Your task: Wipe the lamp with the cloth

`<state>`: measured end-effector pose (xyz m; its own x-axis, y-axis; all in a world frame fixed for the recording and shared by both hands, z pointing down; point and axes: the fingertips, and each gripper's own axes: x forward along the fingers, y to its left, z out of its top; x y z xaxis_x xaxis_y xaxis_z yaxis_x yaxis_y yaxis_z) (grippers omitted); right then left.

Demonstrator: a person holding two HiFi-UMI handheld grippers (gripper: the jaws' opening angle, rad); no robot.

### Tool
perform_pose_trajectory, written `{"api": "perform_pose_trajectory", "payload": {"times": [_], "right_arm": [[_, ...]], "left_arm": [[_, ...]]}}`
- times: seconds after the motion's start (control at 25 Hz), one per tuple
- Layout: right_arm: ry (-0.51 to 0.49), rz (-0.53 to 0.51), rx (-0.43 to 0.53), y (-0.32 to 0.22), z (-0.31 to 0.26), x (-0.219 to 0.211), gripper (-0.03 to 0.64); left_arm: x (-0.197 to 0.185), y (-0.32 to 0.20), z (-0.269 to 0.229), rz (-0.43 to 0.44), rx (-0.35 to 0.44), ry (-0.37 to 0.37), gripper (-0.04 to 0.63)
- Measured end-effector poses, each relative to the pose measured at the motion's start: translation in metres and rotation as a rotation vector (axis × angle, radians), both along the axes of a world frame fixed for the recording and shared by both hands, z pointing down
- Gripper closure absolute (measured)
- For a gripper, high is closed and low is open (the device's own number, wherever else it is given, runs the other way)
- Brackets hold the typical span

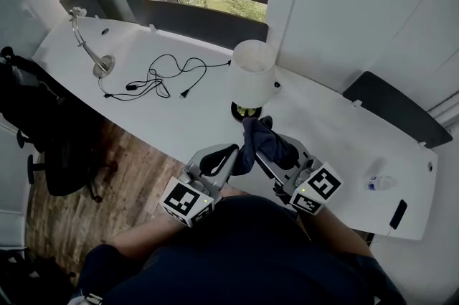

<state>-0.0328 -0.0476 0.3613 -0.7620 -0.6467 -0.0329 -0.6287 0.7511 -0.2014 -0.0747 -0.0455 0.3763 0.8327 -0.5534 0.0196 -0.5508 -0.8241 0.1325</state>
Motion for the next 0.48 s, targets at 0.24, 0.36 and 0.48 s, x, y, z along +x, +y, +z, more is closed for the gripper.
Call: {"api": "perform_pose_trajectory", "payload": {"times": [0.24, 0.36, 0.48], "right_arm": [[0.05, -0.024, 0.0, 0.01, 0.013, -0.013, 0.486], [0.057, -0.028, -0.005, 0.01, 0.017, -0.016, 0.488], [0.063, -0.029, -0.011, 0.011, 0.018, -0.018, 0.488]], "left_arm": [[-0.004, 0.002, -0.002, -0.001, -0.002, 0.009, 0.589], [-0.006, 0.001, -0.003, -0.002, 0.002, 0.011, 0.589], [-0.006, 0.001, -0.003, -0.002, 0.011, 0.012, 0.589]]}}
